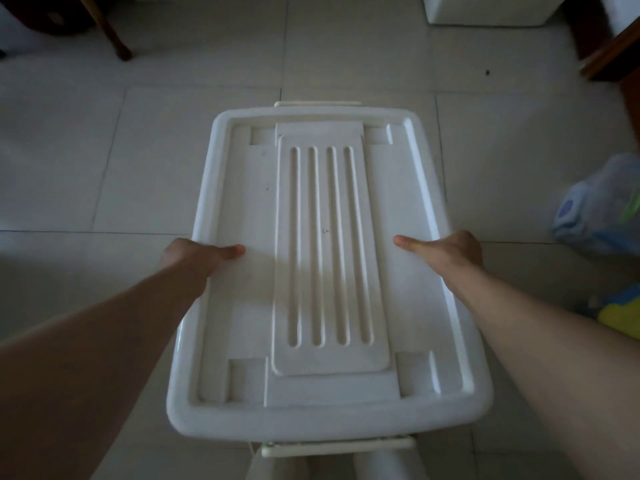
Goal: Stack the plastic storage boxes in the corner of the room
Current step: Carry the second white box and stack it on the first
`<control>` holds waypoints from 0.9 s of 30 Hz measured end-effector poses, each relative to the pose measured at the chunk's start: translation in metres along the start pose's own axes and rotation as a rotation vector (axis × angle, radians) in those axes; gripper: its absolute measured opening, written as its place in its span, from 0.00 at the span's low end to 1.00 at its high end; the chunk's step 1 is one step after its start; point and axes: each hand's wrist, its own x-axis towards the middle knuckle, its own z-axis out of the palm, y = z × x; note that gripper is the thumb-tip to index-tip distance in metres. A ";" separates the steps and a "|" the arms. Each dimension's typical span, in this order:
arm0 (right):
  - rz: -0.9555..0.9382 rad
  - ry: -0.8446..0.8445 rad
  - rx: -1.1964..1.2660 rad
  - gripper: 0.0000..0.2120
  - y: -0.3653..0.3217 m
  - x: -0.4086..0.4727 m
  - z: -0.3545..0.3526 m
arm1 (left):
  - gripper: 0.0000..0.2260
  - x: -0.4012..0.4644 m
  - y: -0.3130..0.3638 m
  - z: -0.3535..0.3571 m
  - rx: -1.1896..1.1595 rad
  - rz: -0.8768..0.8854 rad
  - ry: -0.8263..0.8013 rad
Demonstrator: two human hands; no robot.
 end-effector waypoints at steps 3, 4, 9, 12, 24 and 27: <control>-0.018 0.050 0.062 0.45 -0.018 -0.029 -0.048 | 0.34 -0.039 0.029 -0.029 -0.034 0.030 -0.014; -0.027 0.067 0.075 0.44 -0.023 -0.037 -0.063 | 0.34 -0.050 0.038 -0.037 -0.058 0.038 -0.019; -0.077 0.158 0.130 0.37 -0.058 -0.068 -0.148 | 0.28 -0.116 0.100 -0.075 -0.095 0.101 0.021; -0.099 0.197 0.162 0.35 -0.075 -0.083 -0.201 | 0.28 -0.161 0.138 -0.091 -0.116 0.162 0.043; -0.292 0.241 0.212 0.33 -0.142 -0.102 -0.386 | 0.27 -0.285 0.268 -0.119 -0.126 0.328 0.072; -0.292 0.252 0.218 0.32 -0.161 -0.094 -0.417 | 0.27 -0.299 0.309 -0.121 -0.139 0.358 0.077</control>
